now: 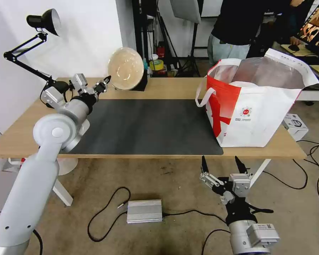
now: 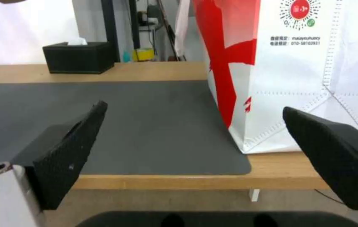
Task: Pick up the trash from the table and place it into the takeout bag.
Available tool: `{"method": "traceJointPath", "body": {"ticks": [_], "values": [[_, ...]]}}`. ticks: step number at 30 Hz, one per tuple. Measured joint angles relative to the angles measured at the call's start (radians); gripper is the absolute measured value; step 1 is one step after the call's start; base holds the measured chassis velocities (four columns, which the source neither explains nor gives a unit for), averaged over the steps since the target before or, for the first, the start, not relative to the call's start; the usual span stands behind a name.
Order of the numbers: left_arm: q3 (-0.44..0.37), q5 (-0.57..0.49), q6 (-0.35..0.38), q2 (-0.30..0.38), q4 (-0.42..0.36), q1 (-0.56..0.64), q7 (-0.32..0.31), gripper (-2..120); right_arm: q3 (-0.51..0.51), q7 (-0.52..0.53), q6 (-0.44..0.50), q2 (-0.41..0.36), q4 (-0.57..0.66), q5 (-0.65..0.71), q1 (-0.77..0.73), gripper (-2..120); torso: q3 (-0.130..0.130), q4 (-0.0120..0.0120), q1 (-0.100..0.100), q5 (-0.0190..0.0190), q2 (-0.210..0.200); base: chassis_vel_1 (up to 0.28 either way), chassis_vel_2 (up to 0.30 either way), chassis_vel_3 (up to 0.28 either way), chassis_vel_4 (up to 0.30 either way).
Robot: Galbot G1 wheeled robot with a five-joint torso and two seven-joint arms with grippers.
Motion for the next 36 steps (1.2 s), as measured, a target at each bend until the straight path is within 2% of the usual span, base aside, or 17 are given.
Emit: {"method": "traceJointPath", "body": {"ticks": [10, 29, 36], "values": [[0.079, -0.017, -0.004, 0.024, 0.025, -0.095, 0.006, 0, 0.000, 0.000, 0.000, 0.000, 0.000, 0.000, 0.000, 100, 0.000, 0.0000, 0.000, 0.0003, 0.000, 0.000, 0.000, 0.000, 0.000], [0.218, -0.020, -0.004, -0.026, 0.091, -0.238, 0.004, 0, 0.000, 0.000, 0.000, 0.000, 0.000, 0.000, 0.000, 100, 0.000, 0.0000, 0.000, 0.0001, 0.000, 0.000, 0.000, 0.000, 0.000], [0.281, -0.025, -0.003, -0.064, 0.120, -0.296, -0.008, 0, 0.000, 0.000, 0.000, 0.000, 0.000, 0.000, 0.000, 100, 0.000, 0.0000, 0.000, 0.0001, 0.000, 0.000, 0.000, 0.000, 0.000]]}}
